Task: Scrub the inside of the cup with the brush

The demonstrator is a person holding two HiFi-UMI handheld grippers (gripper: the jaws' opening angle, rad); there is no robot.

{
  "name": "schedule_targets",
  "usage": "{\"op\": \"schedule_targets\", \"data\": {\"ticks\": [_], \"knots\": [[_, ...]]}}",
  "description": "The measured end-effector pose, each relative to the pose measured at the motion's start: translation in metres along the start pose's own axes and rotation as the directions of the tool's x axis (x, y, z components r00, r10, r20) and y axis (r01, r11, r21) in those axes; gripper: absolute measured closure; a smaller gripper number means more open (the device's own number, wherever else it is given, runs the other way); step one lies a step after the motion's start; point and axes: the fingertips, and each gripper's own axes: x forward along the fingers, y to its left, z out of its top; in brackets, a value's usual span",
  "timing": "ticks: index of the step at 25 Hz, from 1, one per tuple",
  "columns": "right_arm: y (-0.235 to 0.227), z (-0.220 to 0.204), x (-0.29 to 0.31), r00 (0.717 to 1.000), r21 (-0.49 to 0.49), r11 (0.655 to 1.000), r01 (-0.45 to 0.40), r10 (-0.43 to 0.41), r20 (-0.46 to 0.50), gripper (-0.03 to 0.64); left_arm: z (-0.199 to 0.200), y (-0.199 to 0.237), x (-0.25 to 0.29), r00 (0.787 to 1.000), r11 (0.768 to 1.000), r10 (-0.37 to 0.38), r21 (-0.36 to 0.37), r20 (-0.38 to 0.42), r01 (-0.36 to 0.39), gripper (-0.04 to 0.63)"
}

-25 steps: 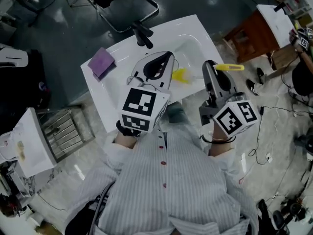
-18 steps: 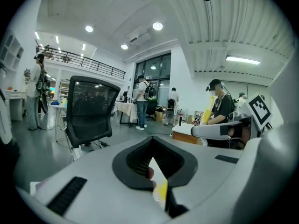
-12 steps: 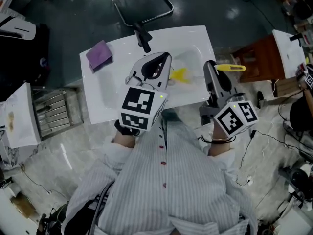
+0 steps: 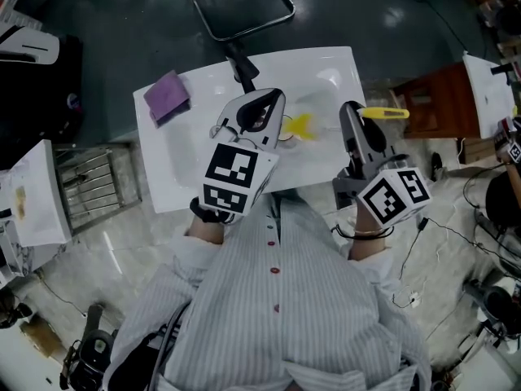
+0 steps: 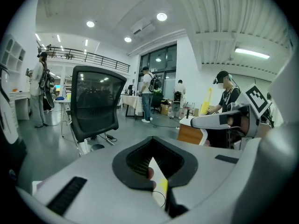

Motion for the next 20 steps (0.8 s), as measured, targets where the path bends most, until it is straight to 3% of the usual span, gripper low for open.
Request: {"op": "schedule_targets", "data": {"ticks": [20], "knots": [[-0.031,-0.041,0.034,0.995,0.063,0.998,0.031,-0.025,-0.094,0.561,-0.085,0.007,0.035,0.982,0.998,-0.057,-0.051,-0.180,0.048,0.586]]}}
